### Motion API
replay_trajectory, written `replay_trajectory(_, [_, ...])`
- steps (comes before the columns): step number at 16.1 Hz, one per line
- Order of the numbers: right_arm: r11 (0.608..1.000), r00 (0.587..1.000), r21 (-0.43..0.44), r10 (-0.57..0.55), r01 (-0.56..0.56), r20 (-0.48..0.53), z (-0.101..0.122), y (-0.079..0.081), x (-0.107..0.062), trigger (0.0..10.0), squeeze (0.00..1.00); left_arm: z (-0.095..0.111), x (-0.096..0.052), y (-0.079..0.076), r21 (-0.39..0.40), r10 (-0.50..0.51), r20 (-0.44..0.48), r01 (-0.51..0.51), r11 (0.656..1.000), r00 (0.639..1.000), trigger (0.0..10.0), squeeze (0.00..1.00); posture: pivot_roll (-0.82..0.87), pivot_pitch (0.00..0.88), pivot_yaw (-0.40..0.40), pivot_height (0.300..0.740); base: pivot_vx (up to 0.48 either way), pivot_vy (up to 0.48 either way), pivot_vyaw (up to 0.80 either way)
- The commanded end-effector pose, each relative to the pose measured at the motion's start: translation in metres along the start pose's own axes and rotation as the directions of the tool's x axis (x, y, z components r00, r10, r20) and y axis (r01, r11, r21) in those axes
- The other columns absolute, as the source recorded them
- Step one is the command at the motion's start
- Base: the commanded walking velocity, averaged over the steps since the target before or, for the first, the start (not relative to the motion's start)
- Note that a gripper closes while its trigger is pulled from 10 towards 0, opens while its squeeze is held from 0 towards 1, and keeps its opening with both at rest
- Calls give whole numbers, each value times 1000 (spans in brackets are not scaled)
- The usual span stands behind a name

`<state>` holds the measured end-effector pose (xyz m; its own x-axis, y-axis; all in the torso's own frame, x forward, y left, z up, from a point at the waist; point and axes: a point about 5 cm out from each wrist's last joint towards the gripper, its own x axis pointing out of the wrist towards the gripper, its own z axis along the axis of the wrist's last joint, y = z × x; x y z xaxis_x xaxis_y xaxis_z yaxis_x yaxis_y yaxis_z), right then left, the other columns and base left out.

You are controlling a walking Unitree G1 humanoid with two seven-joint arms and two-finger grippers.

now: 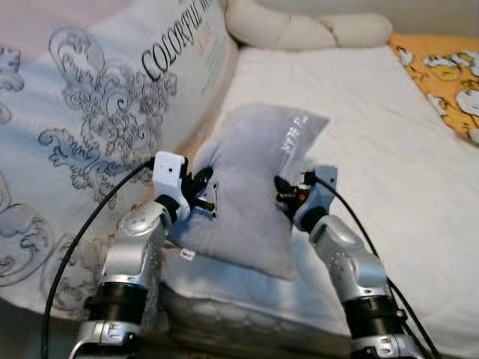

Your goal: Clean up the room

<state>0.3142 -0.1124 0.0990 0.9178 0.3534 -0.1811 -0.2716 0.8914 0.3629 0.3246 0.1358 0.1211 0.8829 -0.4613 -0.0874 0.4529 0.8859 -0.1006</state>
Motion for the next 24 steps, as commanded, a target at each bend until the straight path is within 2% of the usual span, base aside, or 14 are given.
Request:
replay_trajectory(1, [1000,1000,11,-21,21,-13,-2,-5,-3,10000,0,16,6,-4,56,-35,57,32,998,998,10000,0,54,0,59,740,0,0,0])
replay_trajectory(2, [999,999,0,-48,48,-20,-5,-9,-5,10000,835,17,8,-4,76,-51,51,47,996,997,10000,0,48,0,66,740,0,0,0])
replay_trajectory(3, [997,997,-3,-78,78,-23,-7,-14,-6,10000,1000,19,9,-4,91,-61,53,56,994,997,10000,0,45,0,71,740,0,0,0])
replay_trajectory(6, [983,983,-18,-182,182,-24,-11,-28,-12,10000,1000,17,16,-1,168,-77,5,75,983,997,10000,0,29,0,90,740,0,0,0])
replay_trajectory(8, [969,969,-24,-246,246,-16,-11,-39,-15,10000,1000,22,27,3,223,-73,2,71,972,997,10000,0,22,0,97,740,0,0,0])
replay_trajectory(11, [970,970,-21,-243,242,-33,-16,-45,-19,10000,1000,31,40,10,344,-41,-5,40,938,999,10000,0,20,0,96,740,0,0,0])
replay_trajectory(12, [996,997,-59,-65,62,-44,-17,-33,-23,10000,1000,39,44,20,407,39,16,-42,912,999,10000,0,15,0,102,740,0,0,0])
replay_trajectory(13, [998,999,-60,-23,20,-44,-16,-29,-24,10000,1000,40,45,22,417,50,21,-54,907,999,10000,0,15,0,102,740,0,0,0])
replay_trajectory(14, [991,993,-63,118,-119,-24,-11,-18,-30,10000,1000,37,43,28,483,81,11,-76,872,997,10000,0,4,0,113,740,0,0,0])
replay_trajectory(15, [983,986,-74,165,-167,-24,-10,-14,-33,10000,1000,36,42,30,511,93,6,-83,855,996,10000,0,4,0,113,740,0,0,0])
replay_trajectory(17, [941,948,-116,316,-319,-44,-8,-7,-44,10000,1000,29,36,42,594,171,-3,-136,793,985,10000,0,2,0,117,740,0,0,0])
replay_trajectory(19, [911,920,-132,392,-390,-17,0,-5,-50,10000,1000,24,29,51,671,196,-18,-133,729,981,10000,0,5,0,113,740,0,0,0])
replay_trajectory(21, [889,898,-134,441,-437,-4,6,-5,-54,10000,1000,19,24,56,723,205,-40,-113,682,978,10000,0,12,0,105,740,0,0,0])
replay_trajectory(24, [886,896,-139,444,-442,-25,3,-5,-54,10000,1000,10,18,67,755,233,-113,-69,652,966,10000,0,15,0,99,740,0,0,0])
